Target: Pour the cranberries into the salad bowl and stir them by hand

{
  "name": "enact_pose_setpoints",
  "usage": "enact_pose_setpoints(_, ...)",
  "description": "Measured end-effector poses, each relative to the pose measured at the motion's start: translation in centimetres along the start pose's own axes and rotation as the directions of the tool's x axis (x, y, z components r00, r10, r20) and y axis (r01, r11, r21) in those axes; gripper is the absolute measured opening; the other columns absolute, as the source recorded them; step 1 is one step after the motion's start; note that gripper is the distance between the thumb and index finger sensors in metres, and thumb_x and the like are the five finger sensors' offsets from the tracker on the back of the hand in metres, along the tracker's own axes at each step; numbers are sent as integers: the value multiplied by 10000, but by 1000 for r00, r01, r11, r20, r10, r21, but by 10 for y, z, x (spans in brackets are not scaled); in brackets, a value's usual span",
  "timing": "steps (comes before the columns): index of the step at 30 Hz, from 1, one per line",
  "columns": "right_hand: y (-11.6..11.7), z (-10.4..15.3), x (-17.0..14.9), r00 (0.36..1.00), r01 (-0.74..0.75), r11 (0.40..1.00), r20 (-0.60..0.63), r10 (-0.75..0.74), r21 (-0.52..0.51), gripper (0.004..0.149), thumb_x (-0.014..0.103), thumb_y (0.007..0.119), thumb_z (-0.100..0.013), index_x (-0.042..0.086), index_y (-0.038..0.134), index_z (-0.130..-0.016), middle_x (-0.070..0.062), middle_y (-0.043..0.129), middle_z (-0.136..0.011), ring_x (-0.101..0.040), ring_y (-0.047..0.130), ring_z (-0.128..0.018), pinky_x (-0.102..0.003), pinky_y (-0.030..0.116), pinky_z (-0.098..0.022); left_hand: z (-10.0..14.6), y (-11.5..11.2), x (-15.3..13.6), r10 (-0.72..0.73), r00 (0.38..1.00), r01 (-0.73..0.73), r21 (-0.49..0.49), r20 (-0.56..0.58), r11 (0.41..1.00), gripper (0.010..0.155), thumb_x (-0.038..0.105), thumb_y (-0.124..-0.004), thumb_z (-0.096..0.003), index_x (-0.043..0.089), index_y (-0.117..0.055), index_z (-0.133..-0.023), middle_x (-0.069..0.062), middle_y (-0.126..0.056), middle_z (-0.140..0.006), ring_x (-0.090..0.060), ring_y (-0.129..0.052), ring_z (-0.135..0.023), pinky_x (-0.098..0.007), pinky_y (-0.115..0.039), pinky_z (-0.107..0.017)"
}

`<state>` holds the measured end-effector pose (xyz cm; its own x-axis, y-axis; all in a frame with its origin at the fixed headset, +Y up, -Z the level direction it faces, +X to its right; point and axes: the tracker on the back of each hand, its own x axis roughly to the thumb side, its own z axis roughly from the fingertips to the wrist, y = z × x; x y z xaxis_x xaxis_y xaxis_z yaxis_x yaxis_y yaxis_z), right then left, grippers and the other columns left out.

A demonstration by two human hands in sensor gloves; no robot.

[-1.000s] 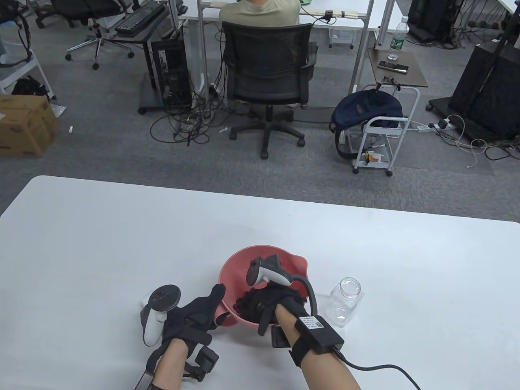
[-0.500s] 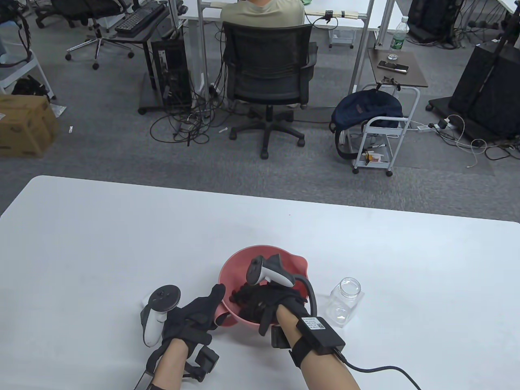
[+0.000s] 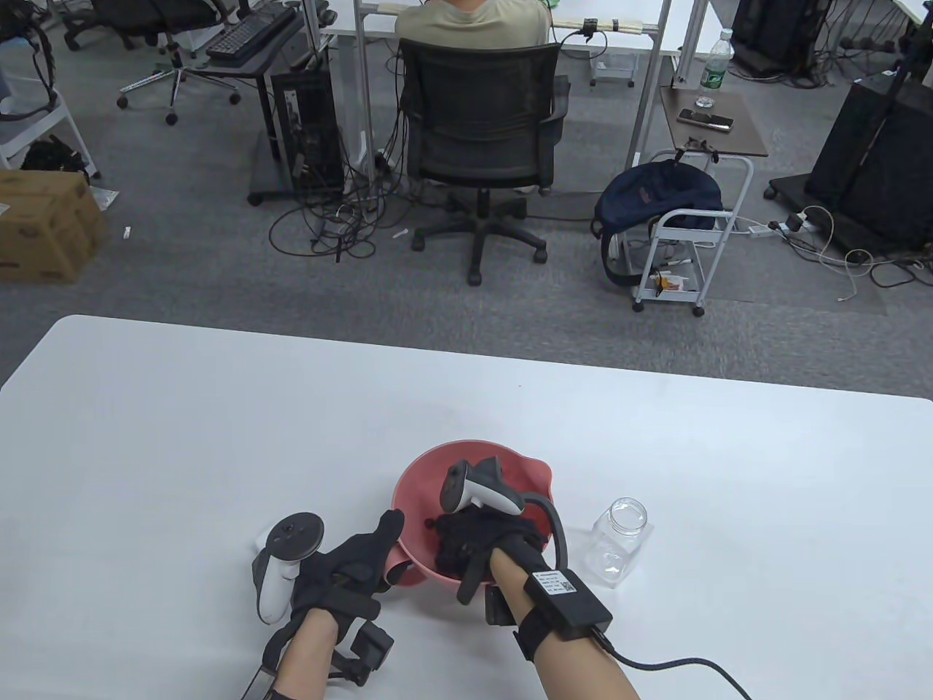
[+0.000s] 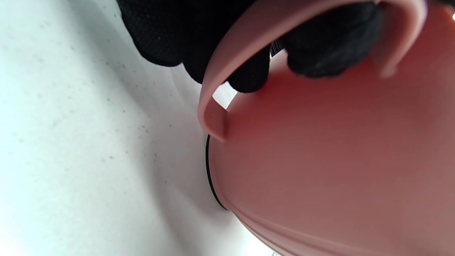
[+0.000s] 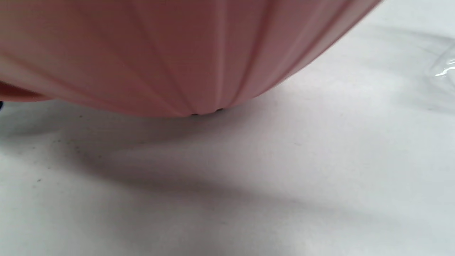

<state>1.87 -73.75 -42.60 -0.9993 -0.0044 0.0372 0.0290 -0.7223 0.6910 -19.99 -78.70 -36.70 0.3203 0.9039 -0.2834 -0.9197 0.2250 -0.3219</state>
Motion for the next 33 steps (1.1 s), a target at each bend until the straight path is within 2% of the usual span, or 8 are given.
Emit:
enact_pose_setpoints(8,0,0,0,1000,2,1000,-12,-2,2,869,710,718,-526,316,242,-1137,3,316,-1202,-119,809,-965,-295,835,-686,0,0,0,1,1000,-1,1,0,1000,725,948,-569,-466,331,-948,-508,48,-870,-997,-266,-833,-946,-435,-717,-725)
enact_pose_setpoints(12,0,-1,-1,1000,17,1000,-21,-17,5,878,696,727,-543,219,303,-1146,-85,480,-1157,-101,839,-910,-278,855,-631,0,0,0,1,1000,-1,1,0,1000,726,948,-570,-464,330,-949,-508,49,-871,-996,-266,-833,-947,-434,-718,-724)
enact_pose_setpoints(15,0,-1,-1,999,20,1000,-27,-20,5,868,680,730,-556,171,334,-1138,-104,523,-1129,-79,881,-828,-255,873,-563,0,0,0,1,1000,-1,1,0,1000,727,948,-569,-464,330,-949,-508,48,-872,-995,-268,-832,-947,-434,-717,-725)
enact_pose_setpoints(19,0,-1,-1,999,16,1000,-49,-16,4,855,693,725,-555,175,367,-1133,-90,552,-1100,-19,933,-694,-196,891,-455,0,0,0,3,1000,-3,0,0,1000,726,947,-570,-466,329,-949,-508,48,-871,-996,-268,-832,-946,-435,-717,-725)
enact_pose_setpoints(23,0,0,-1,998,-2,1000,-70,2,5,775,704,727,-548,220,497,-1108,-70,585,-1072,11,942,-635,-171,889,-406,0,0,-1,3,1000,-3,0,0,1000,725,947,-570,-466,331,-948,-509,48,-871,-996,-267,-833,-947,-435,-717,-725)
enact_pose_setpoints(28,-1,2,-2,995,-19,1000,-94,18,-12,717,715,729,-545,269,574,-1084,-29,641,-1037,32,955,-589,-153,891,-366,0,0,-1,3,1000,-3,-1,0,1000,725,947,-569,-467,331,-948,-509,51,-871,-995,-266,-832,-947,-434,-717,-725)
enact_pose_setpoints(33,-2,2,-2,992,-47,997,-119,41,-54,582,719,742,-542,340,755,-983,59,795,-927,44,975,-535,-150,898,-333,0,0,-1,3,1000,-3,-1,0,1000,726,948,-568,-464,332,-949,-508,50,-871,-995,-266,-833,-946,-434,-717,-725)
